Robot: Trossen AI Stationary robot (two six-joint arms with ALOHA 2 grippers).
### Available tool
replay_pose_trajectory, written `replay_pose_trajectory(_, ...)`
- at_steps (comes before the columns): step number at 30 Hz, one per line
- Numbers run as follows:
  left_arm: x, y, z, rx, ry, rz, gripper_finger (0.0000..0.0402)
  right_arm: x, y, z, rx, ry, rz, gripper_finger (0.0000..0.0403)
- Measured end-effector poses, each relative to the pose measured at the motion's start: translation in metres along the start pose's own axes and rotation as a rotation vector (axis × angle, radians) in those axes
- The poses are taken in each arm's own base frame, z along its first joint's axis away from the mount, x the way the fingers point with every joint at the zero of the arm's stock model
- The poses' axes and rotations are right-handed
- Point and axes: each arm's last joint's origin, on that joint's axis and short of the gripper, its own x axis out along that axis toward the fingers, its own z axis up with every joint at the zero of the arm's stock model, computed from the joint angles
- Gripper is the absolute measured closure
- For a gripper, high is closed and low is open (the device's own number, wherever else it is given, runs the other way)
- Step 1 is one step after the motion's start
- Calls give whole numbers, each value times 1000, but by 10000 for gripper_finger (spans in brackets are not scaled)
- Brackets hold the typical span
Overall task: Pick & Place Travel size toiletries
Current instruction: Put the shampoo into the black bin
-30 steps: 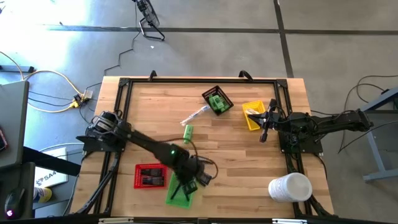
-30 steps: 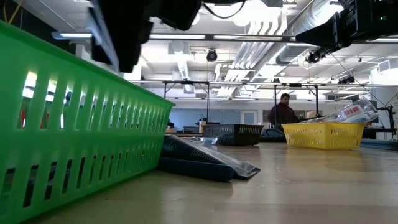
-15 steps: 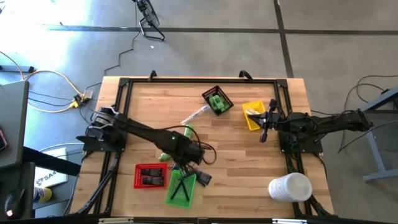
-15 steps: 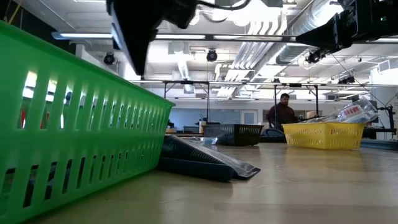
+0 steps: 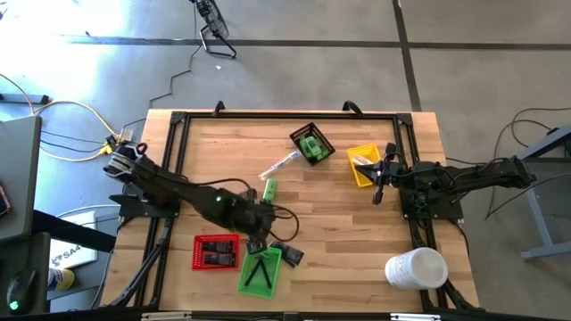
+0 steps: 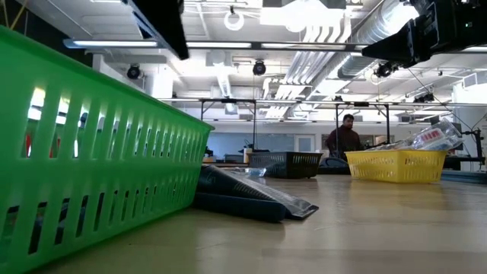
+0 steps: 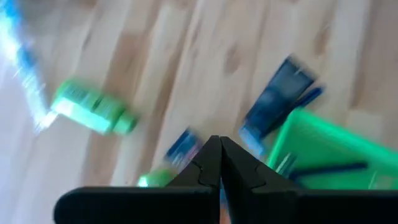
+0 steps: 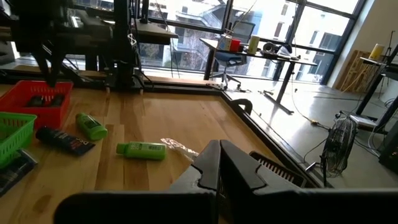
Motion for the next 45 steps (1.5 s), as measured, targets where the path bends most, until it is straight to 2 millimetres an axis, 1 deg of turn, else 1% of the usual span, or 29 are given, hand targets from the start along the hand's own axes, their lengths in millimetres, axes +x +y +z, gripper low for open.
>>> replay_pose_trajectory(4,22,0,-16,30,-137,-96,402,0,0,0,0,0,0,400)
replay_pose_trajectory(5,28,3,-21,26,-155,-106,401,0,0,0,0,-1,0,400)
replay_pose_trajectory(8,46,17,-33,-14,-178,-118,401,0,0,0,0,0,-1,400)
replay_pose_trajectory(10,54,31,-41,-35,-170,-100,401,0,0,0,1,0,-1,400)
replay_pose_trajectory(12,60,43,-43,-56,-191,-103,401,0,0,-1,-3,7,0,400)
replay_pose_trajectory(14,63,58,-49,-67,-160,-101,401,1,0,-1,-4,9,0,400)
replay_pose_trajectory(15,65,63,-48,-69,-163,-122,401,1,0,-1,-5,12,0,400)
replay_pose_trajectory(18,65,81,-49,-14,-165,-165,401,1,1,-2,-4,17,1,400)
replay_pose_trajectory(24,59,119,-40,97,-248,-211,401,2,2,-8,31,80,6,400)
replay_pose_trajectory(26,60,136,-46,112,-224,-209,401,3,2,-9,39,89,3,400)
replay_pose_trajectory(28,61,152,-44,117,-253,-210,401,3,2,-9,40,87,3,400)
replay_pose_trajectory(30,63,167,-49,117,-249,-220,401,4,3,-8,42,74,1,400)
replay_pose_trajectory(32,66,182,-49,106,-300,-237,401,4,2,-7,44,68,-2,400)
replay_pose_trajectory(34,69,194,-53,103,-331,-286,401,4,2,-6,46,62,-27,400)
replay_pose_trajectory(37,67,206,-51,108,-411,-342,401,4,0,-6,47,61,-78,400)
replay_pose_trajectory(40,65,210,-49,105,-443,-360,401,4,-1,-6,50,63,-102,400)
replay_pose_trajectory(42,59,210,-47,114,-472,-361,401,4,-1,-6,51,63,-102,400)
replay_pose_trajectory(45,50,204,-46,125,-498,-379,401,4,-1,-6,54,62,-102,400)
